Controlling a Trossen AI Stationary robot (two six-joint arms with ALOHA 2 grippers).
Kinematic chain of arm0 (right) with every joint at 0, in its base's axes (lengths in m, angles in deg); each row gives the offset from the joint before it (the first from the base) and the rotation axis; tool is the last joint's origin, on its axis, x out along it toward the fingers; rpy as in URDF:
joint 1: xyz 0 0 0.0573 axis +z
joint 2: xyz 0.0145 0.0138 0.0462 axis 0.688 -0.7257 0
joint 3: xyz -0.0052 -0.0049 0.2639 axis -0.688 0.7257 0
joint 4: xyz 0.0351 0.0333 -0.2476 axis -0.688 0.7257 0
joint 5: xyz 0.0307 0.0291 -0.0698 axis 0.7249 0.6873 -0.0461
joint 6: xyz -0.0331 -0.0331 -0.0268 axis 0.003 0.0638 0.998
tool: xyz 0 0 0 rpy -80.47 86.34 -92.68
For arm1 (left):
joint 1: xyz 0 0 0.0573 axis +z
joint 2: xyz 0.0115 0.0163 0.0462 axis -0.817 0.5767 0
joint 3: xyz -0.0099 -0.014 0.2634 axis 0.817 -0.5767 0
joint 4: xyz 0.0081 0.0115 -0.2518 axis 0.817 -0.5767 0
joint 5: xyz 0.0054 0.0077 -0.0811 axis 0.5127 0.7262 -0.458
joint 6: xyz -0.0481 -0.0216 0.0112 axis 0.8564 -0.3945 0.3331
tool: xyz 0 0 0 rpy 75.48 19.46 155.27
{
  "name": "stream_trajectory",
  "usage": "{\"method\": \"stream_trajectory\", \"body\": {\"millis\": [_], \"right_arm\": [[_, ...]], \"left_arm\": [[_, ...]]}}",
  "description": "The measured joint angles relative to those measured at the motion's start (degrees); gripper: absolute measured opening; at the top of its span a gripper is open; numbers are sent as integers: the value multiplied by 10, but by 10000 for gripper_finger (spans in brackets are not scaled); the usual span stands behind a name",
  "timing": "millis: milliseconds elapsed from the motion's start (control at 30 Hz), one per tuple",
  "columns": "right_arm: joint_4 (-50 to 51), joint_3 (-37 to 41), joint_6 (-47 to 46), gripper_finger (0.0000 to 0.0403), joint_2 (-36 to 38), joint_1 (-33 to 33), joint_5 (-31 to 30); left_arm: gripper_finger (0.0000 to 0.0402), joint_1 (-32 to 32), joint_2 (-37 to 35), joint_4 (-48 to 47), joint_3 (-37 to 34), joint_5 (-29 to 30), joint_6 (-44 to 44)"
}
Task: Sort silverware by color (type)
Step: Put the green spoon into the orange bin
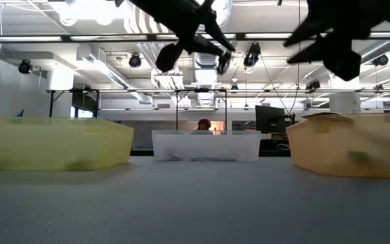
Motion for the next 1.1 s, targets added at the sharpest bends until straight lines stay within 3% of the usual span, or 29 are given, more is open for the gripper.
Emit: {"method": "stream_trajectory", "body": {"millis": [167,267,700,1100], "right_arm": [[-13,0,-31,132,57,0,-117],[-14,0,-31,132,71,-6,-155],[-36,0,-75,202,70,-73,-148],[-37,0,-102,205,69,-90,-143]], "left_arm": [[23,-15,32,4,0,3,29],[23,-26,46,33,0,0,36],[23,-33,90,115,0,-12,62],[23,-26,91,141,0,-11,69]]}}
